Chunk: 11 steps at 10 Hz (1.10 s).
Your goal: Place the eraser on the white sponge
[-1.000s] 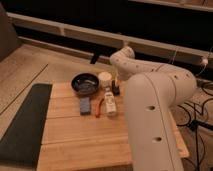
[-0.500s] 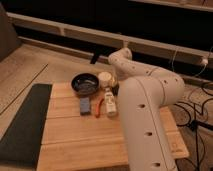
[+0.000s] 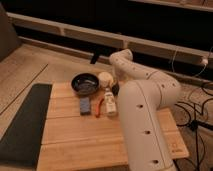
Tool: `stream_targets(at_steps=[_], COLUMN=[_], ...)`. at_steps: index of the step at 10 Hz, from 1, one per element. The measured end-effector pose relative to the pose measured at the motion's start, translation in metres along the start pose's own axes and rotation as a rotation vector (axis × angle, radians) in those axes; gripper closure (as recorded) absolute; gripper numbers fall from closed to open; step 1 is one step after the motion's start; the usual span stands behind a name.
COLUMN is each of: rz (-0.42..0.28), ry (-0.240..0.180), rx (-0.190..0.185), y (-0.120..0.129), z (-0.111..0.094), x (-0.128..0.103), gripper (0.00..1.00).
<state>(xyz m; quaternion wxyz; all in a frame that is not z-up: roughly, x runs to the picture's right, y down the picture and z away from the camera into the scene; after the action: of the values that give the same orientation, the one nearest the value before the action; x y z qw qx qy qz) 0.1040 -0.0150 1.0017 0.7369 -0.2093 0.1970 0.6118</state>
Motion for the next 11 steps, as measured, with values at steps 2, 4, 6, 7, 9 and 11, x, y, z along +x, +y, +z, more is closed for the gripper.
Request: stream_targets(at_steps=[2,4,6,7,9,11], rz=[-0.039,-0.054,-0.052,-0.05,-0.036,0.046], ry=[0.041,0.077,0.086,0.084,0.081,0.073], rx=[0.013,0.018,0.005,0.0,-0.002,0.054], y=[0.001,0.002,0.004,0.003,-0.002,-0.034], z=[0.012,0.021,0.025,0.026,0.025,0.015], x=[0.005,0.01,0.01,0.009,0.007,0.006], gripper=[0.35,0.37,0.55,0.67,0.86,1.0])
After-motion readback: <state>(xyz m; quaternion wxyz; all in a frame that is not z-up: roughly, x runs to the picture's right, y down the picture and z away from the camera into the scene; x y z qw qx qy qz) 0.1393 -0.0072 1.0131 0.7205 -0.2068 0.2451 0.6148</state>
